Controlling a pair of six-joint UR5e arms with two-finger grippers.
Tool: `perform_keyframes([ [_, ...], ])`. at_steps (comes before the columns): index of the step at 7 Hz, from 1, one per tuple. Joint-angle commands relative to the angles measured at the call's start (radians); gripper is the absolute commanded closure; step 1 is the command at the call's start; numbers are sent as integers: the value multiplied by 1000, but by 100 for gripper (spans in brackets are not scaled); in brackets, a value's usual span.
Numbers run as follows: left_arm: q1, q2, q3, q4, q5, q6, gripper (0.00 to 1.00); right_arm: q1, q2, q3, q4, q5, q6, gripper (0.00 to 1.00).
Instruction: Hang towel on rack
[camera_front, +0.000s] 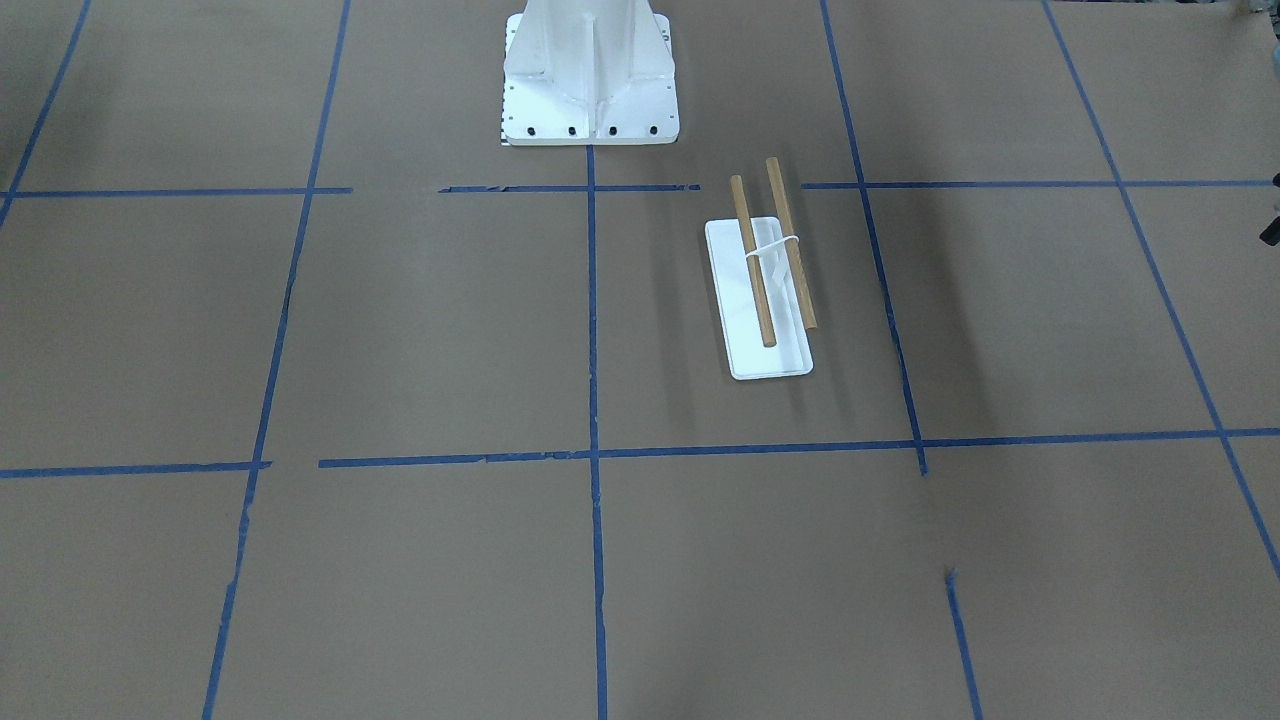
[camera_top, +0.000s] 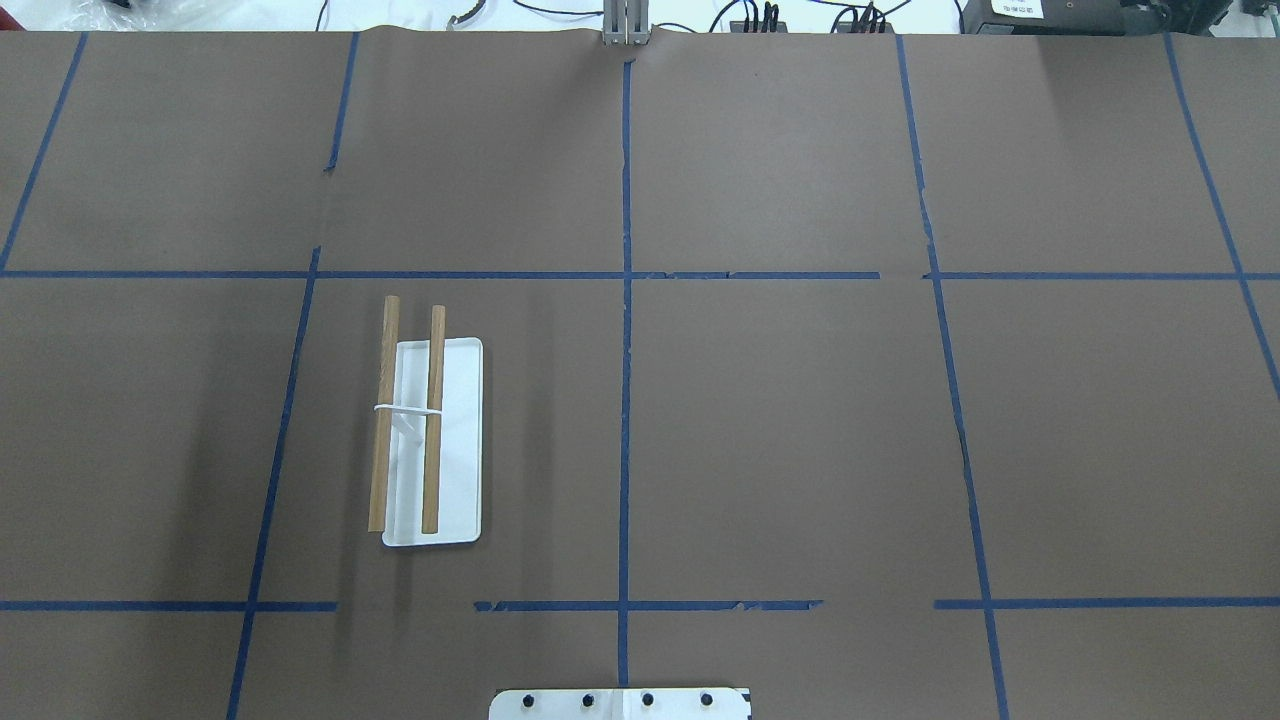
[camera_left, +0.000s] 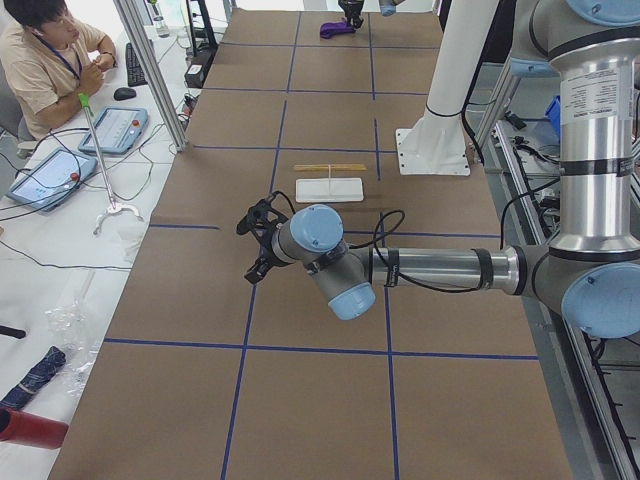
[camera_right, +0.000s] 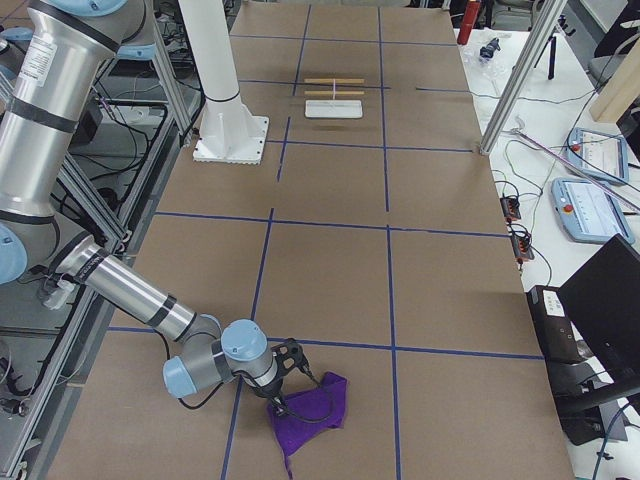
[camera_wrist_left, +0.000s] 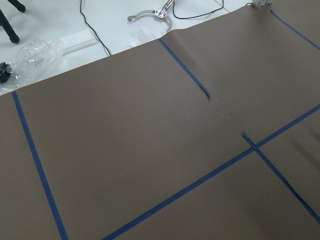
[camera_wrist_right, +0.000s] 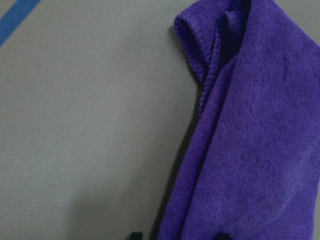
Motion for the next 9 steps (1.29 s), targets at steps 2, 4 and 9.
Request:
perform_keyframes([
  [2,0,-1,0,-1,0,-2,0,1,-2,-2,0,-33,-62,100],
  [4,0,1,0,0,6,-1,0,12,6,30,2,-20,-78,100],
  [9,150,-215,-125,542,303,-14,0,41,84,452,-318,61,26,100],
])
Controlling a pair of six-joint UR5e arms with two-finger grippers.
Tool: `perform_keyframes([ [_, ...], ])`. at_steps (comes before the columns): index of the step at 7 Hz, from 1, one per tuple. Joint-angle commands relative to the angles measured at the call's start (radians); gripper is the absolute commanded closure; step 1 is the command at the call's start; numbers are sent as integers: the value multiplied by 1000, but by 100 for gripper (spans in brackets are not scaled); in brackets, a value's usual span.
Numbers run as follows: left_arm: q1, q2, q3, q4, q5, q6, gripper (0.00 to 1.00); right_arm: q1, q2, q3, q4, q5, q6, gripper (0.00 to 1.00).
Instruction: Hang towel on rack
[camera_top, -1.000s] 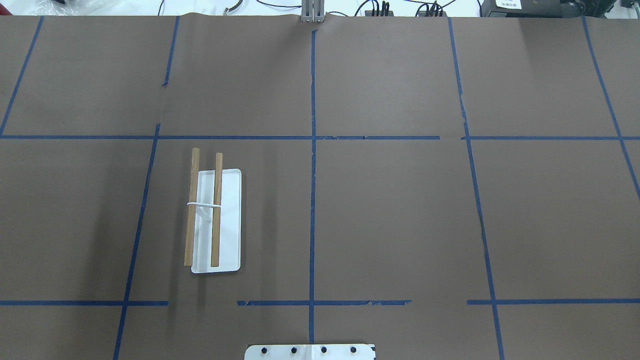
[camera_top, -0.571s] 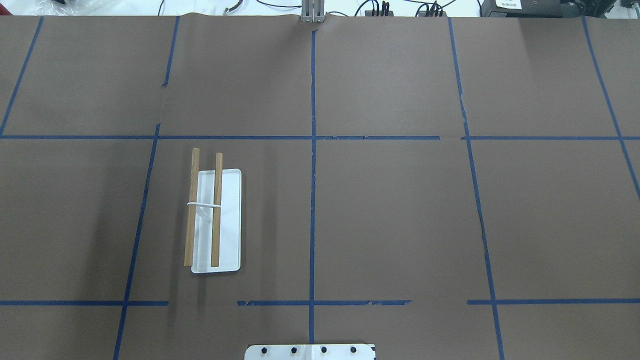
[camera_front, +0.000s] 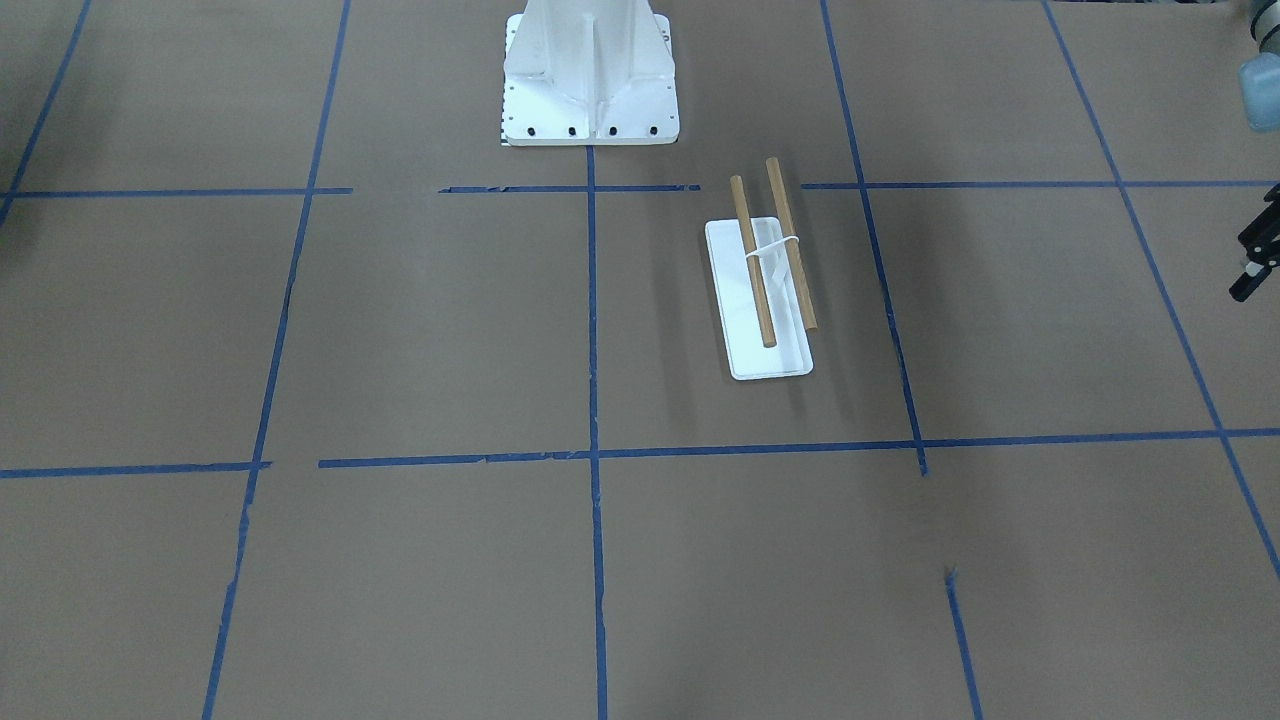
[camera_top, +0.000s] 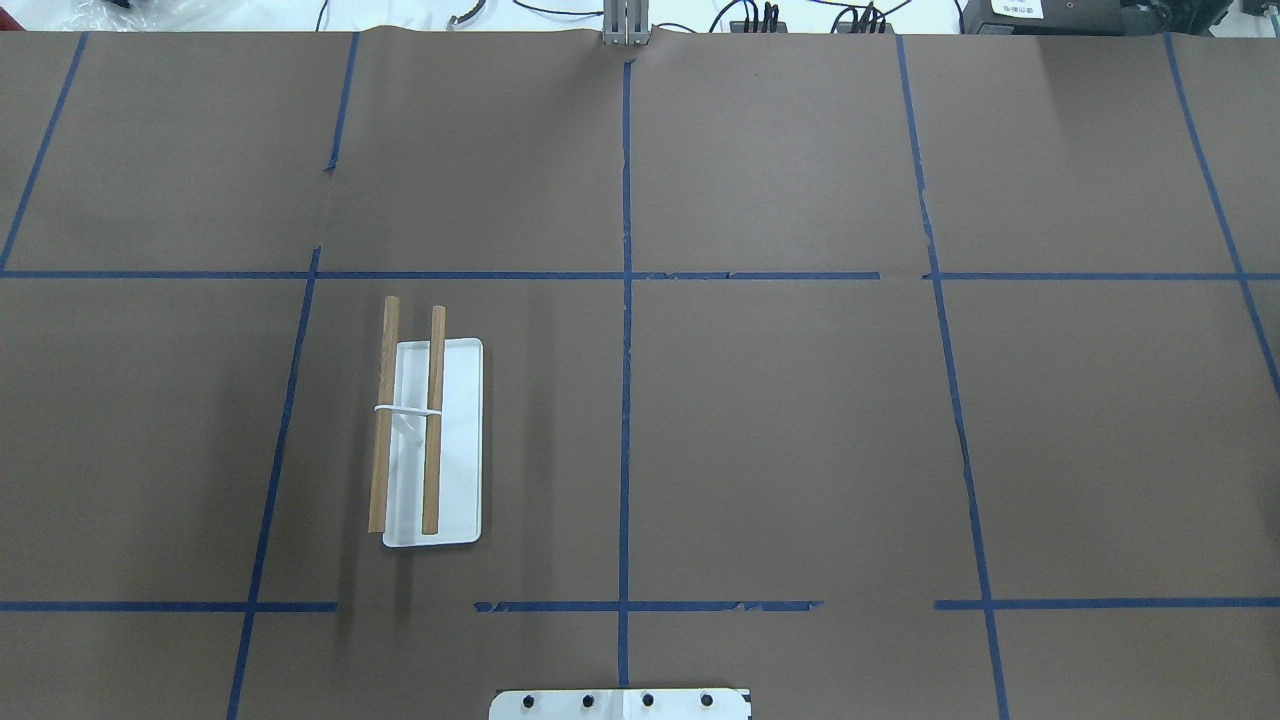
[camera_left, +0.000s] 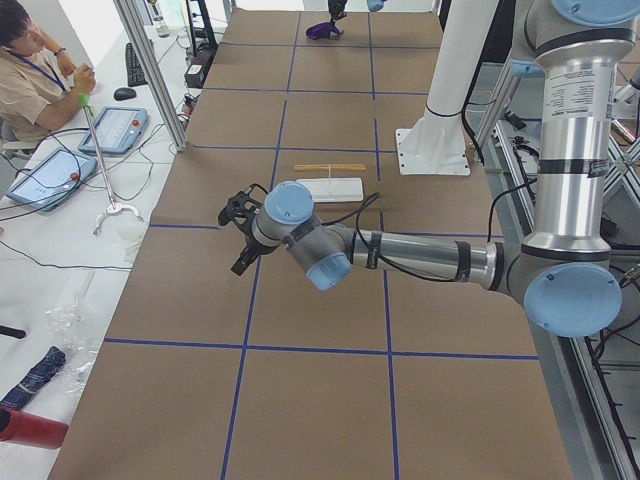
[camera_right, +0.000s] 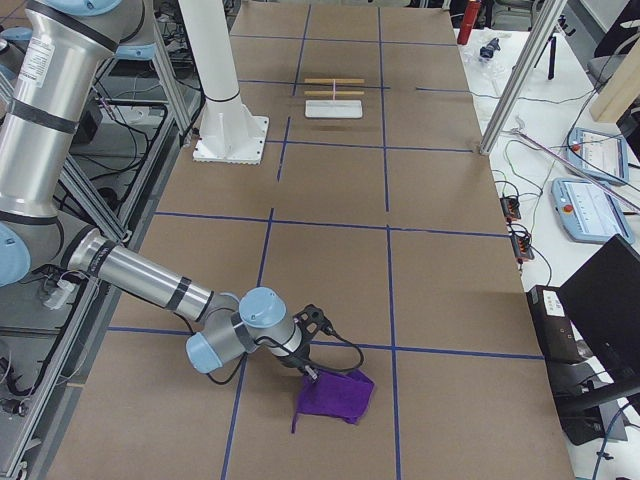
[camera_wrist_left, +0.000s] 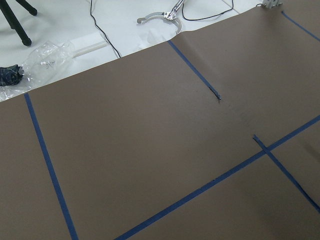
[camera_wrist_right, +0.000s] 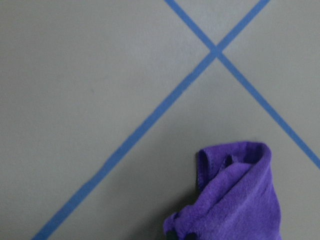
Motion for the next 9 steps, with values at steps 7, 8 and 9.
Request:
perform_keyframes([
  [7,536,-503,-199,393,226,-1424,31,-366,530,468,-242,74,973,100],
  [8,571,-569,-173,393,253,-1535,31,-481,604,475,-244,-64,1026,100],
  [9,579,-615,-132,388,254,-1614,30,-589,679,474,-250,-185,1041,100],
])
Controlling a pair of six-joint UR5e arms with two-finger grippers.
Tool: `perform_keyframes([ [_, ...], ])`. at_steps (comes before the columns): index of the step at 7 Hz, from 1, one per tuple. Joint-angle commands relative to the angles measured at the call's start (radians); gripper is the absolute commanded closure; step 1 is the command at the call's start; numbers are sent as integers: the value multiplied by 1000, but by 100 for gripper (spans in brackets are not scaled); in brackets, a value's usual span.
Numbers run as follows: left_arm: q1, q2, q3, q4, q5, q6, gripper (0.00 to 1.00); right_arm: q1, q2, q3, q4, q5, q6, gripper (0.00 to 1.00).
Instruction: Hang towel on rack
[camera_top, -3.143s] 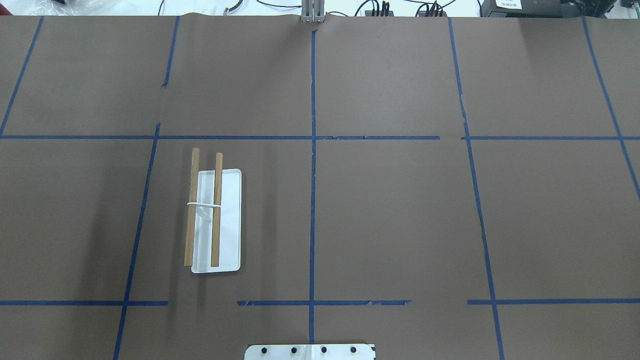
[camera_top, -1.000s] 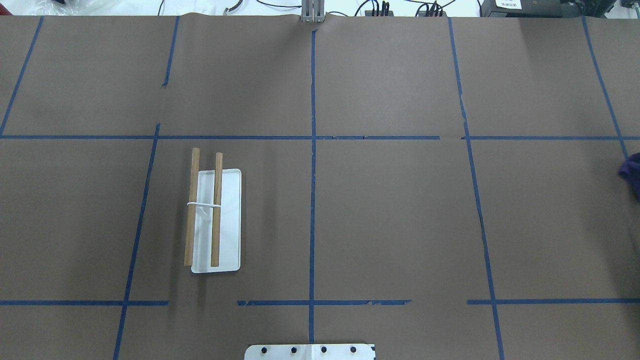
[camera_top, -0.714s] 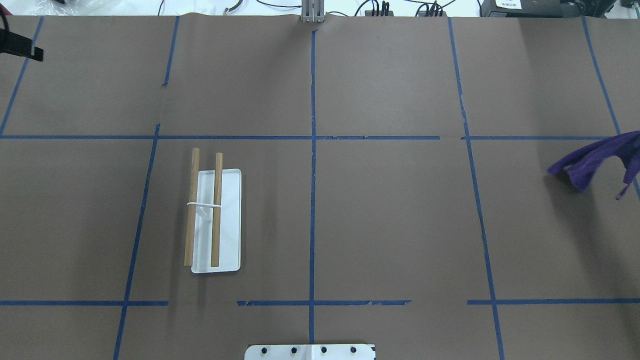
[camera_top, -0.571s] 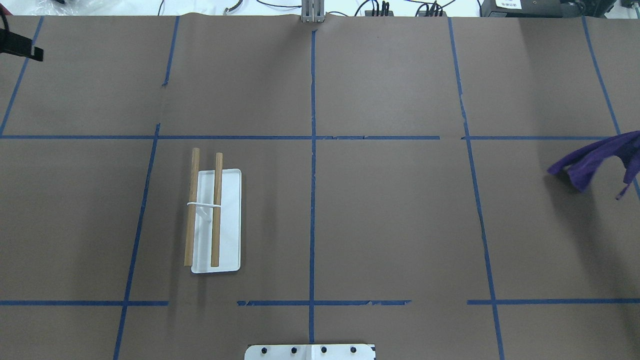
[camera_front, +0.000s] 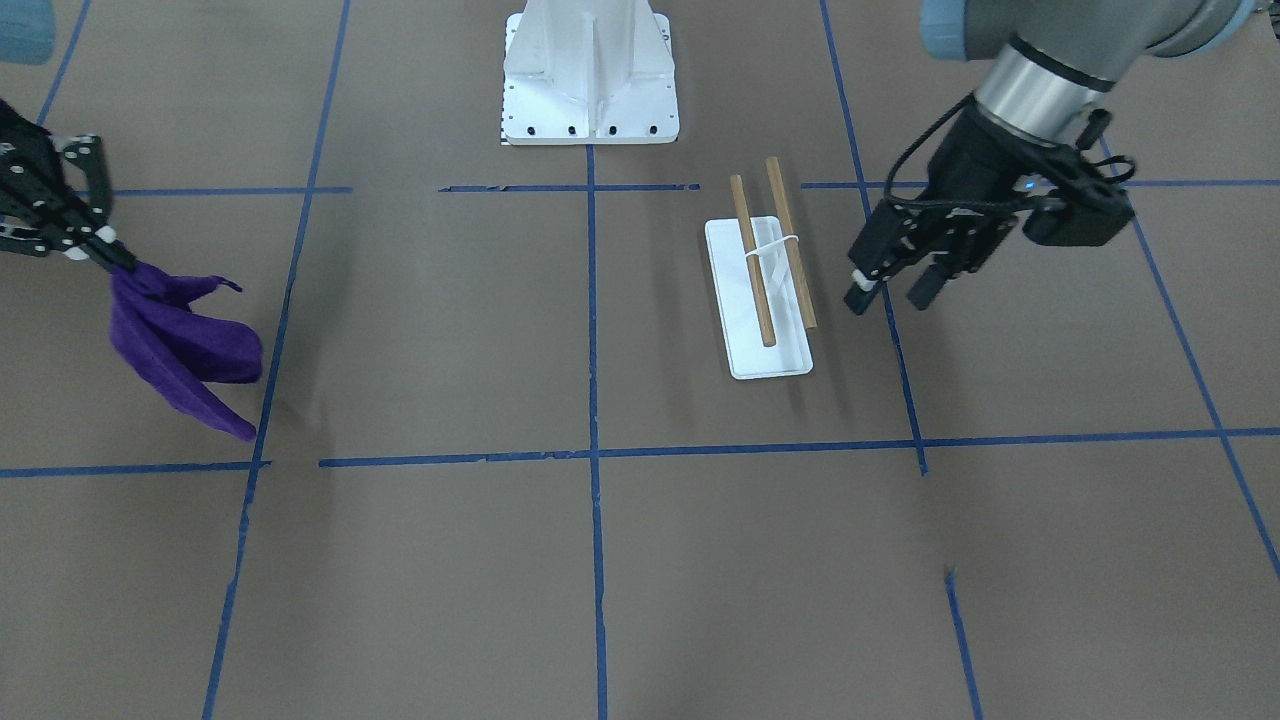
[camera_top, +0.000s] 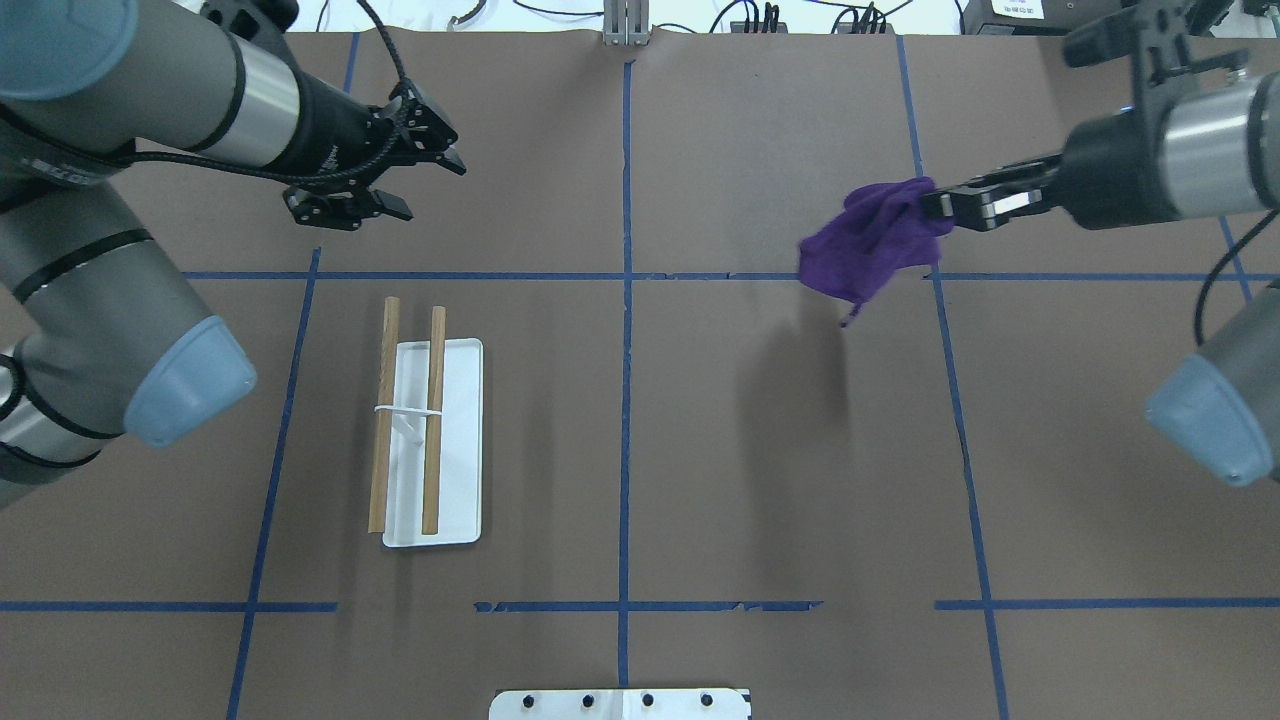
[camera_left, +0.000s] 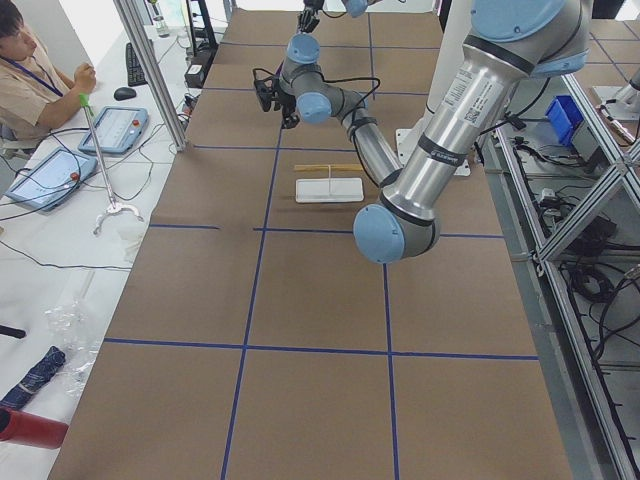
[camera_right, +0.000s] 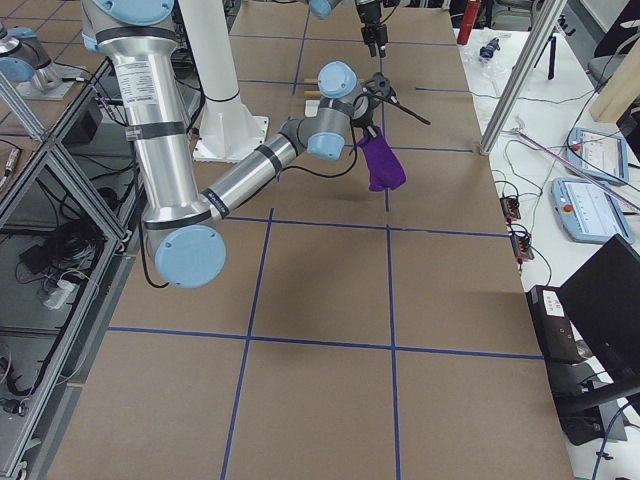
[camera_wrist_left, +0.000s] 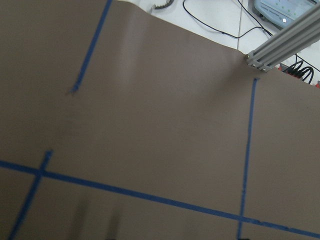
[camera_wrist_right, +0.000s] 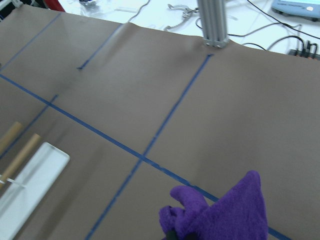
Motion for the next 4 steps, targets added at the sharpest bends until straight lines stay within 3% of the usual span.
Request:
perform_keyframes([
  [1,33,-117,101,-5,10,-188,30,-220,144,2,-5,-250,60,100],
  [3,45,-137,118,-5,12,-279,30,-311,192,2,-5,-368,83,100],
  [4,56,-154,127,7,21,-323,30,-314,198,2,-5,-376,83,100],
])
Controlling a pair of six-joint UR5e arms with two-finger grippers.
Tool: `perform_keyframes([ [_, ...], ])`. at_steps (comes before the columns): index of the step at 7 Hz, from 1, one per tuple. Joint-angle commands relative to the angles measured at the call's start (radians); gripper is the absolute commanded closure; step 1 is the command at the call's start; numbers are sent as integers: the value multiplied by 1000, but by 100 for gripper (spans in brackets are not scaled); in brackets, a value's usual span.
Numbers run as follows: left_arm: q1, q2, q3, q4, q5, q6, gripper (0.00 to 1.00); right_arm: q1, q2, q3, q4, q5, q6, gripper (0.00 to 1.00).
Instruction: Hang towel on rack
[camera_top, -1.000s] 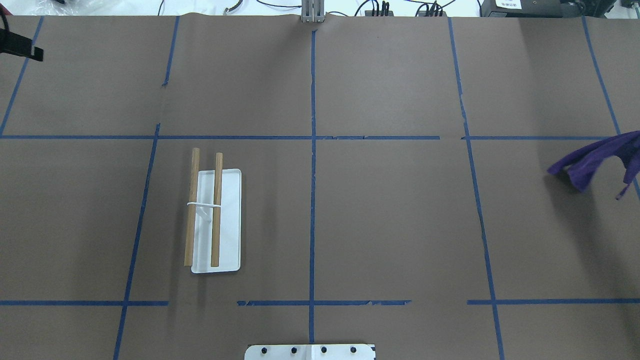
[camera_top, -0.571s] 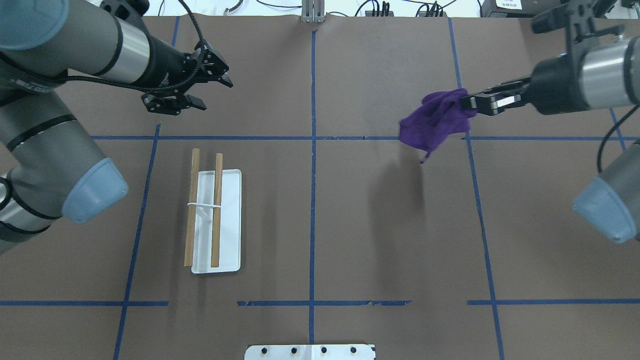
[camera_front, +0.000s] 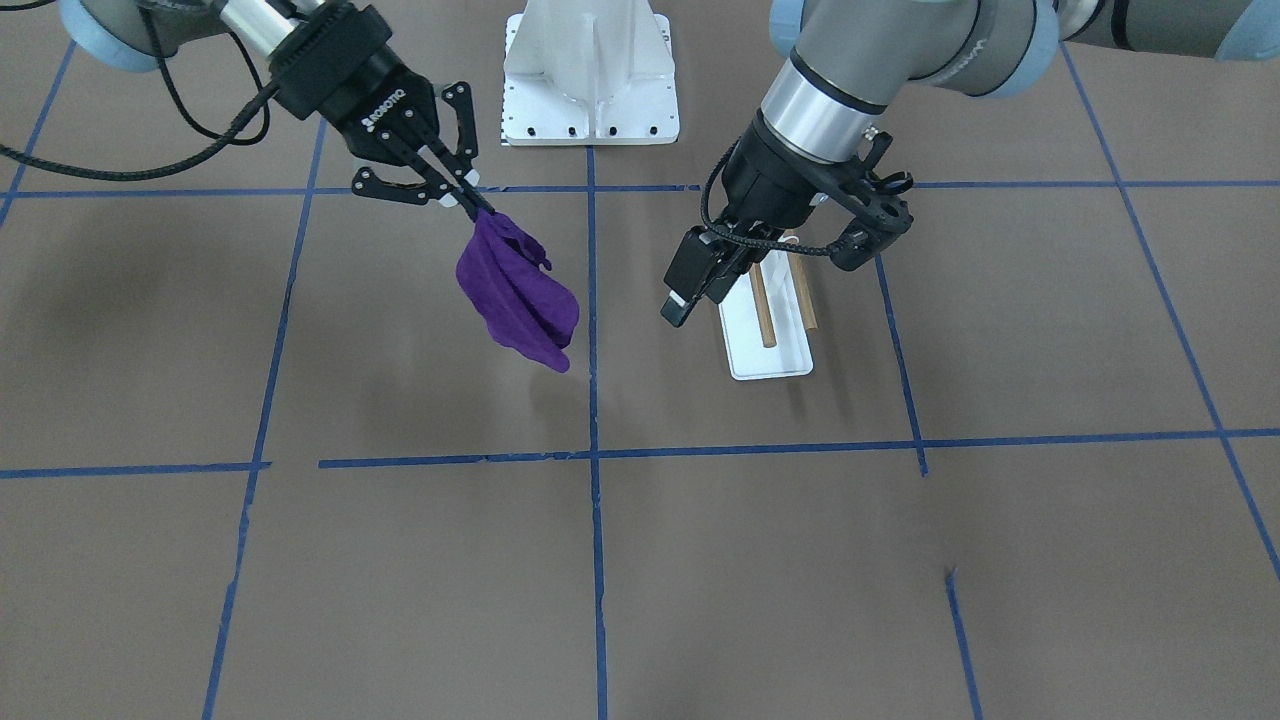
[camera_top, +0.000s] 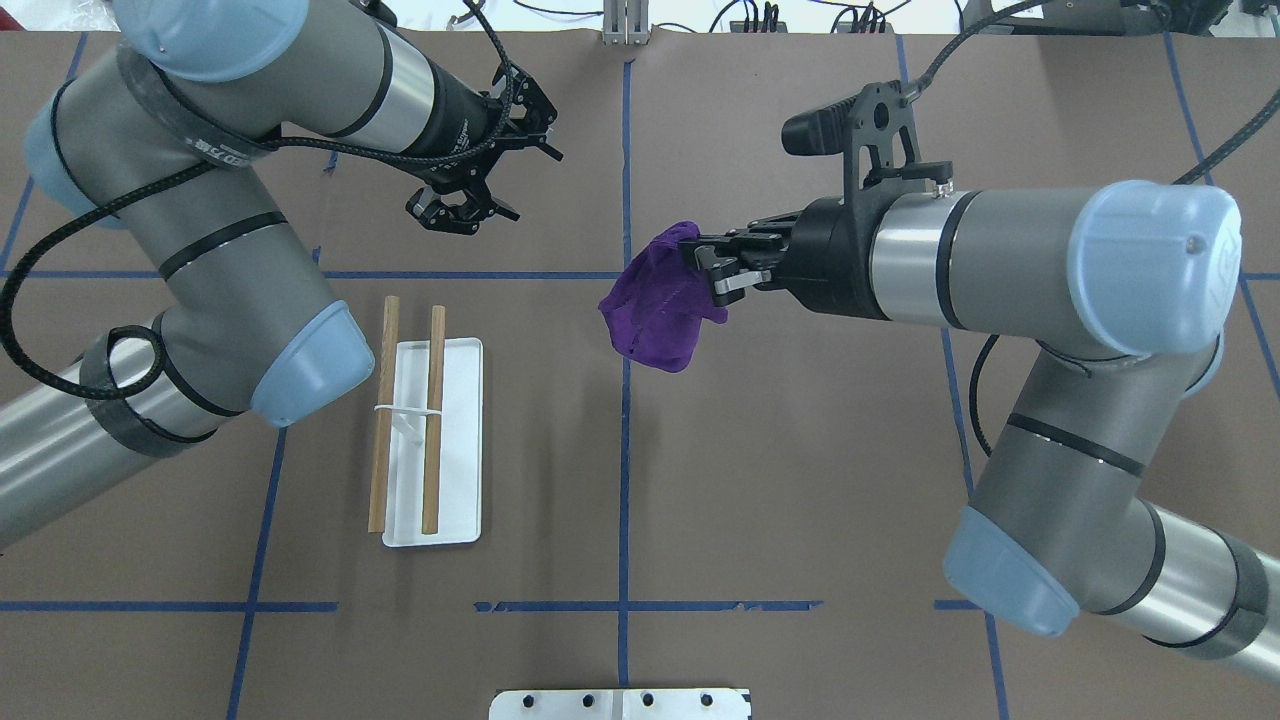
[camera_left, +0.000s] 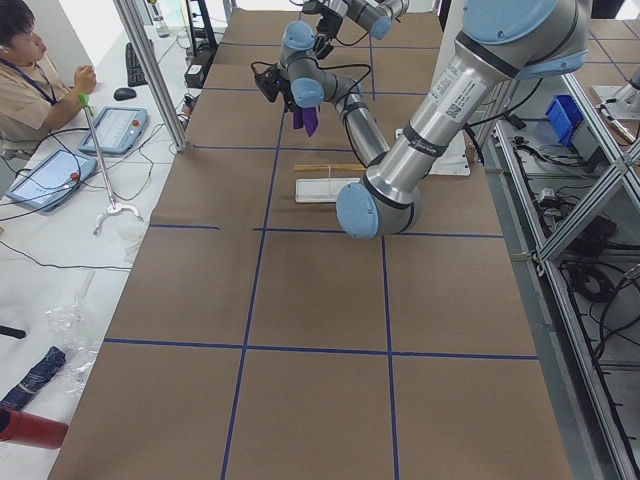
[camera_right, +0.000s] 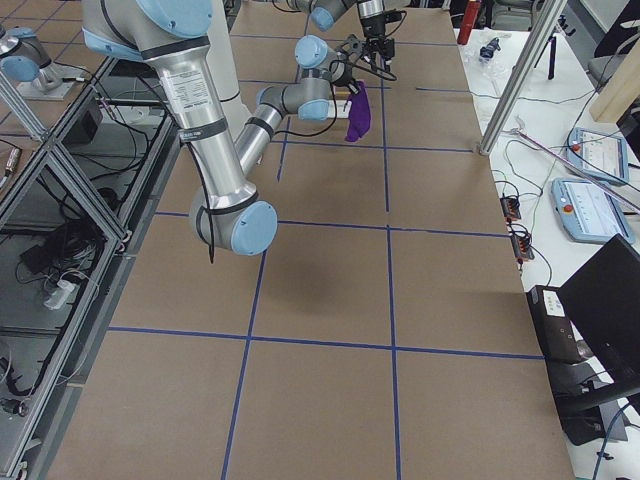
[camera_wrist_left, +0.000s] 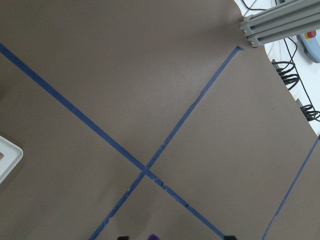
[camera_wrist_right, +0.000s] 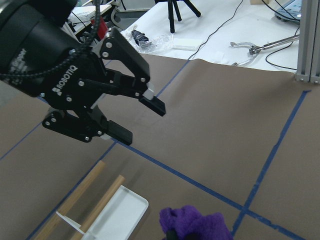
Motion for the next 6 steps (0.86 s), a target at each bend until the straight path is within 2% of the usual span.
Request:
perform_keyframes([
  [1,42,-11,16,11,16,-82,30,-24,26,-3,0,-32,4,100],
  [3,75,-34,20,11,33,-176,30,-24,36,-1,0,-53,4,100],
  [5,94,-30,19,11,42,-184,30,-33,46,0,0,-61,4,100],
  [6,120,-27,17,11,79,-184,30,-35,50,0,0,-61,4,100],
])
